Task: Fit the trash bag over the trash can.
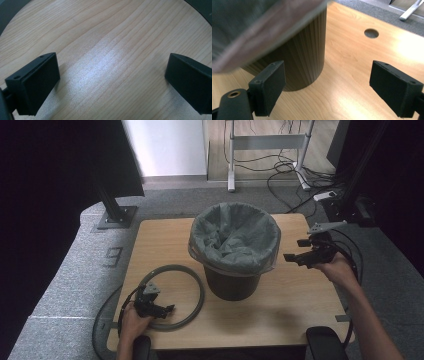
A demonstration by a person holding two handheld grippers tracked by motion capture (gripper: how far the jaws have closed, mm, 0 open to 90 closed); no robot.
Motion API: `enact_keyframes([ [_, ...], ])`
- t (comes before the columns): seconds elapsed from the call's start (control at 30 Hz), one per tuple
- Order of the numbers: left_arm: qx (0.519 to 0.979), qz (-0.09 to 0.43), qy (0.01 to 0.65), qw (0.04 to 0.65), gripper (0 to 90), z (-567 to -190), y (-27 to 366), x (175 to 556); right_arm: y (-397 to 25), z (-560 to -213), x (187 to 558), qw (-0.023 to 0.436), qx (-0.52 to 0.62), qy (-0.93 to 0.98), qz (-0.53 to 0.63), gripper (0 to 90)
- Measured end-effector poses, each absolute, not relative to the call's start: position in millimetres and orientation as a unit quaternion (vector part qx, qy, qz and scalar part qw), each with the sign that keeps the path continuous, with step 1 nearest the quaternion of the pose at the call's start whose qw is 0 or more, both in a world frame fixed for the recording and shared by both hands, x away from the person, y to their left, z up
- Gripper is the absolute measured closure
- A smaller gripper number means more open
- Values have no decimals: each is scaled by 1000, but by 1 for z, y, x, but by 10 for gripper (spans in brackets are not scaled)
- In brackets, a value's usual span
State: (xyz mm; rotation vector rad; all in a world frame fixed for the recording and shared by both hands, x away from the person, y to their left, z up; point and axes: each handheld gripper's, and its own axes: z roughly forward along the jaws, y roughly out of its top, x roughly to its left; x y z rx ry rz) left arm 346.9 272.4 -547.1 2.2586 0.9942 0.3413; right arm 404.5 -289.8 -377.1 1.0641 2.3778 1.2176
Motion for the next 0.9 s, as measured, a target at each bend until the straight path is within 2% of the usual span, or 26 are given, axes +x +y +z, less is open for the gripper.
enact_keyframes([
  [0.67, 857, 132, 383, 318, 0, -547, 273, 347, -289, -494, 387, 141, 394, 819, 393, 133],
  [0.9, 857, 132, 383, 318, 0, -547, 273, 347, -285, -521, 376, 142, 398, 819, 388, 133],
])
